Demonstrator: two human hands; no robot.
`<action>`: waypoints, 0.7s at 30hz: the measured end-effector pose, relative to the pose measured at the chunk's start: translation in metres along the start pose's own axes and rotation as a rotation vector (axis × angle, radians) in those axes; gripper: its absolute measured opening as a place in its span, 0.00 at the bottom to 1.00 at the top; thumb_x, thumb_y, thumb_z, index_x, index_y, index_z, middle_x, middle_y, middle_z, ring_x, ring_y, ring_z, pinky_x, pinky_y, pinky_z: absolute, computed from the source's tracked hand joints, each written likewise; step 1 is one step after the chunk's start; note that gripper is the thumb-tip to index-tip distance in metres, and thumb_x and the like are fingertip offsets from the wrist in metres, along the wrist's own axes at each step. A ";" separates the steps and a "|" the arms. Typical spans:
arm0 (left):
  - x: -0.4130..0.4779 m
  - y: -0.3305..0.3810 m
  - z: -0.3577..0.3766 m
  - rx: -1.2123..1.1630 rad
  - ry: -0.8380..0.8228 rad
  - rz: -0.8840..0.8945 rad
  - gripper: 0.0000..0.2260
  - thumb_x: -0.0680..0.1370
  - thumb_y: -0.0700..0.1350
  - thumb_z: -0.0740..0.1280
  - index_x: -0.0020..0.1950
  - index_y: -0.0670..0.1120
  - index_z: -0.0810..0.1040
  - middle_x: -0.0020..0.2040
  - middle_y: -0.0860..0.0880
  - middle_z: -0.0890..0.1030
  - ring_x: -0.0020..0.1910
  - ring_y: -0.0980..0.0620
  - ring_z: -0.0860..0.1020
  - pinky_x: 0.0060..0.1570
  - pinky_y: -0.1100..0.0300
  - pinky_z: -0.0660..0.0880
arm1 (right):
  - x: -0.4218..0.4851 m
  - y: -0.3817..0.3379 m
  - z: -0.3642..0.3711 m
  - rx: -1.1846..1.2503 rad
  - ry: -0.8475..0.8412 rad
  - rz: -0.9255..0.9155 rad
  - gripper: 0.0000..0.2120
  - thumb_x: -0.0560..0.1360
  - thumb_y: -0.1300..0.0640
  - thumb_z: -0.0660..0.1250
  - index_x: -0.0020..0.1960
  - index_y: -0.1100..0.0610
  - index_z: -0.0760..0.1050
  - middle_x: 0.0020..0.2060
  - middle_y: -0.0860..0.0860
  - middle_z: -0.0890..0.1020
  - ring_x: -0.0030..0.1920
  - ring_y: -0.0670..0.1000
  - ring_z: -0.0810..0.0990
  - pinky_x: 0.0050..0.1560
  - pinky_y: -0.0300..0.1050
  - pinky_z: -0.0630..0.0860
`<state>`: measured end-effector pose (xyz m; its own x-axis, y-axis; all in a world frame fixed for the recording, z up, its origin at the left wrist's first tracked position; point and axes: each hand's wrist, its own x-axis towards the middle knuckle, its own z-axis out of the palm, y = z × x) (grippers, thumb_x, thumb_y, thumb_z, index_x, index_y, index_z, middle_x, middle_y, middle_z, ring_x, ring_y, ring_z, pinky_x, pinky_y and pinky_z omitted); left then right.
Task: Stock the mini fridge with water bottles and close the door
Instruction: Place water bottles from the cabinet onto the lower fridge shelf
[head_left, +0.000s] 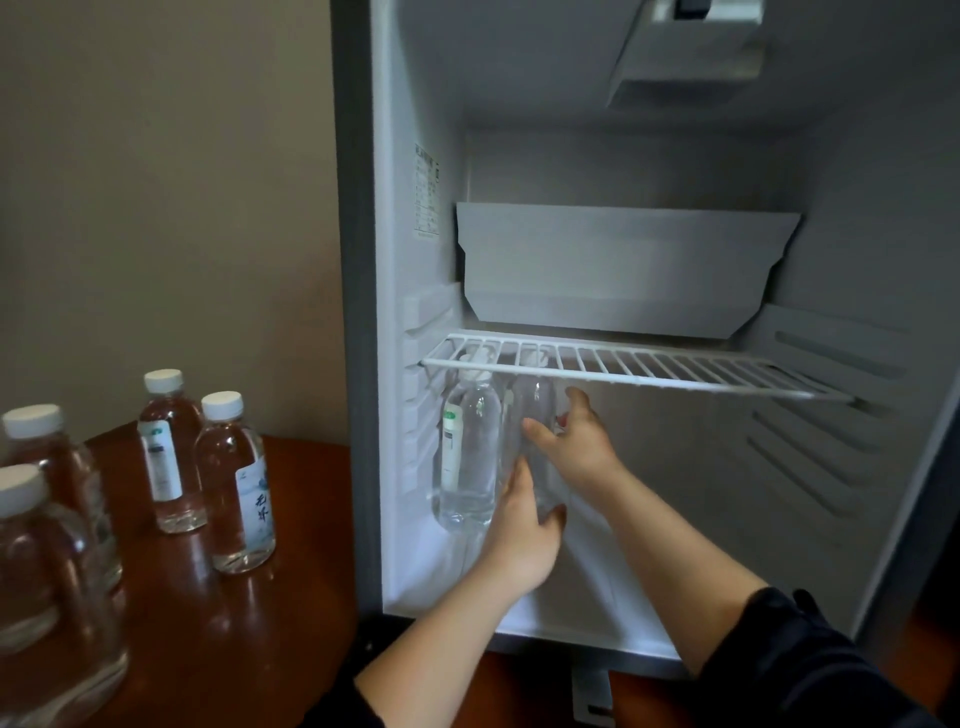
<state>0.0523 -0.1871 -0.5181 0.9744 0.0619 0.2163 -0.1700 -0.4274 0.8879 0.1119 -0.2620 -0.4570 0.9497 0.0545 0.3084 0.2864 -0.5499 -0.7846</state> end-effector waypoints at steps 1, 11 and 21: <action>-0.004 0.001 -0.002 0.014 -0.024 0.009 0.31 0.79 0.45 0.61 0.77 0.49 0.49 0.77 0.50 0.57 0.75 0.51 0.57 0.74 0.57 0.56 | -0.005 0.001 -0.002 -0.018 -0.004 0.000 0.33 0.75 0.52 0.67 0.74 0.59 0.55 0.64 0.60 0.71 0.63 0.59 0.72 0.59 0.47 0.70; -0.081 0.019 -0.064 0.204 -0.198 0.048 0.18 0.79 0.44 0.62 0.69 0.44 0.69 0.66 0.49 0.73 0.66 0.54 0.71 0.57 0.71 0.64 | -0.081 -0.025 -0.030 -0.237 -0.207 -0.131 0.08 0.76 0.54 0.66 0.52 0.57 0.75 0.45 0.55 0.81 0.49 0.56 0.80 0.51 0.53 0.78; -0.180 0.017 -0.164 0.471 -0.269 0.000 0.19 0.79 0.51 0.62 0.69 0.49 0.69 0.68 0.51 0.73 0.66 0.55 0.71 0.64 0.62 0.68 | -0.159 -0.082 0.007 -0.230 -0.532 -0.287 0.03 0.76 0.57 0.65 0.49 0.57 0.74 0.43 0.57 0.81 0.42 0.54 0.82 0.45 0.48 0.77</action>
<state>-0.1504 -0.0577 -0.4754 0.9882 -0.1447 0.0495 -0.1455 -0.7894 0.5964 -0.0613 -0.2196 -0.4459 0.7891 0.5995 0.1338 0.5603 -0.6133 -0.5567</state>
